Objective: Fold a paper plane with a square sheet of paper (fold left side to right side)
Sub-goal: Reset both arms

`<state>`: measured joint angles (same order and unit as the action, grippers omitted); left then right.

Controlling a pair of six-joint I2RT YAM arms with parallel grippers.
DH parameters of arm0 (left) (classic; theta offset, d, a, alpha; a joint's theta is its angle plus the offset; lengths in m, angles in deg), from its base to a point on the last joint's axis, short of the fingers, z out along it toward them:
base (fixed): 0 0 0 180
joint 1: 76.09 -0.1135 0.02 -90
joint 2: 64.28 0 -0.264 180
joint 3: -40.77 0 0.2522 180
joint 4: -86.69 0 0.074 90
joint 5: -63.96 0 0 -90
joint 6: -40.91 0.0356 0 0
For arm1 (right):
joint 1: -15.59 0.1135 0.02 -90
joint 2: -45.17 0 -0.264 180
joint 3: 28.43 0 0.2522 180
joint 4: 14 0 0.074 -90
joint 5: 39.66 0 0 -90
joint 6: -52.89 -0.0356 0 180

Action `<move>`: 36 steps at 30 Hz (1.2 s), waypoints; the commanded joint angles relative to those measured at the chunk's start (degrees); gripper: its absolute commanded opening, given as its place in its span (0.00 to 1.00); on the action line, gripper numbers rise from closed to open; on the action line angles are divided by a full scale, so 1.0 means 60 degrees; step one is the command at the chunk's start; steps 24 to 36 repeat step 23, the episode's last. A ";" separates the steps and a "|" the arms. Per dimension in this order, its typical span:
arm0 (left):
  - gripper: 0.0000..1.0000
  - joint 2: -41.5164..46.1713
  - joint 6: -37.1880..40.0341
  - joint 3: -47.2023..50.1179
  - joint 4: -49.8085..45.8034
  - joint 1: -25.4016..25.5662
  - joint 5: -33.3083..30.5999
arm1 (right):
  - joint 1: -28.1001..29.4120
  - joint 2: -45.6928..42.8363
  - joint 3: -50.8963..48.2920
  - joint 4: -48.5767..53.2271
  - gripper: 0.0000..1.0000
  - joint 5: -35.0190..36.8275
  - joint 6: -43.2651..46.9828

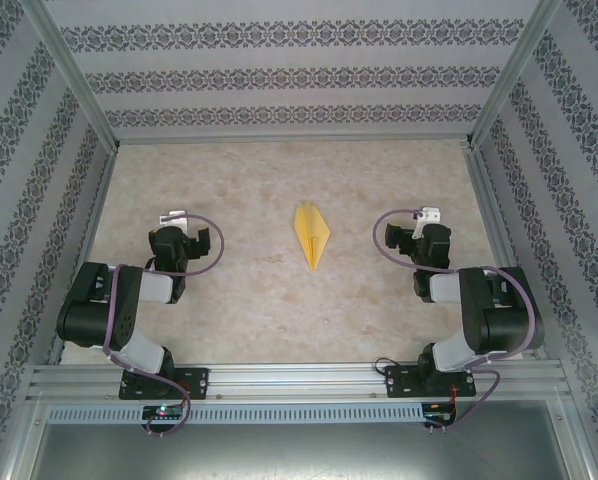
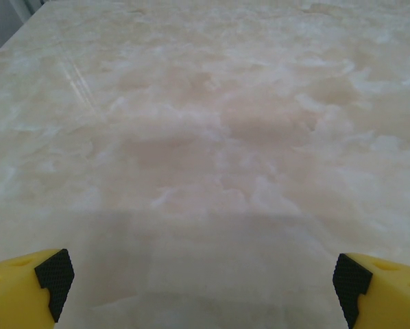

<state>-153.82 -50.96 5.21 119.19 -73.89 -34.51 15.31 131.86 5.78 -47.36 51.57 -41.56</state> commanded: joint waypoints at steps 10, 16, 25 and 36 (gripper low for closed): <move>1.00 0.0027 0.0033 -0.0160 0.0485 -0.0176 0.0382 | 0.0266 -0.0140 0.0324 -0.0393 0.98 0.0121 0.0550; 1.00 0.0017 0.0032 -0.0159 0.0487 -0.0178 0.0378 | 0.0258 -0.0112 0.0365 -0.0353 0.98 0.0117 0.0551; 1.00 0.0033 0.0033 -0.0153 0.0486 -0.0178 0.0377 | 0.0236 -0.0129 0.0367 -0.0323 0.98 0.0044 0.0523; 1.00 0.0033 0.0033 -0.0153 0.0486 -0.0178 0.0377 | 0.0236 -0.0129 0.0367 -0.0323 0.98 0.0044 0.0523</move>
